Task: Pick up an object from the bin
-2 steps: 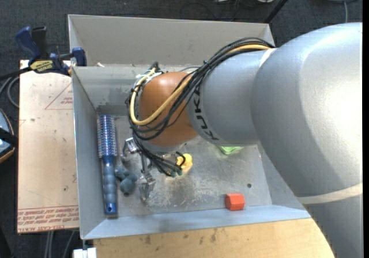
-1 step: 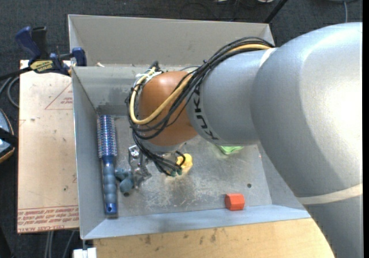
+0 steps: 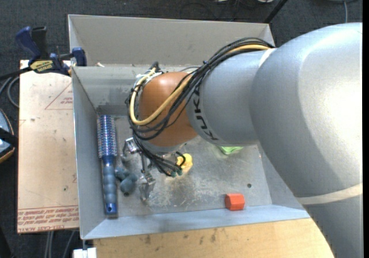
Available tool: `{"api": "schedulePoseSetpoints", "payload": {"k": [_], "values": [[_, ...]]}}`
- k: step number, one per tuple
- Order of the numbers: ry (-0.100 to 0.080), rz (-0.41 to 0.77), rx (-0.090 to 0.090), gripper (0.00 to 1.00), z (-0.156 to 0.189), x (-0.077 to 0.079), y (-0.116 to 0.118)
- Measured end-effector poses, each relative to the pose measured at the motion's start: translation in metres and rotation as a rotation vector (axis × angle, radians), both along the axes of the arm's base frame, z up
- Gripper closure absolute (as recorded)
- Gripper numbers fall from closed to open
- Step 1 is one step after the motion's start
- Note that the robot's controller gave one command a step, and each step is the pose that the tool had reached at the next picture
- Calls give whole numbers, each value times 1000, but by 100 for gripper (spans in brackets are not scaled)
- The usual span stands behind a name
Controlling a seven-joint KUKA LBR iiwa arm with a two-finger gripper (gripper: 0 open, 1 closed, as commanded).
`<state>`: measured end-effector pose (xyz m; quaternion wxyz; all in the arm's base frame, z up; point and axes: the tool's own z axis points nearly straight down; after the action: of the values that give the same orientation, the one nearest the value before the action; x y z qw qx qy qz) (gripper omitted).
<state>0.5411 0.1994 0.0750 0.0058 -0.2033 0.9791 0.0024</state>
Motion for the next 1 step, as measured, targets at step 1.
{"api": "schedulePoseSetpoints", "payload": {"k": [1], "values": [[-2, 0, 1, 100, 2, 1, 0]]}}
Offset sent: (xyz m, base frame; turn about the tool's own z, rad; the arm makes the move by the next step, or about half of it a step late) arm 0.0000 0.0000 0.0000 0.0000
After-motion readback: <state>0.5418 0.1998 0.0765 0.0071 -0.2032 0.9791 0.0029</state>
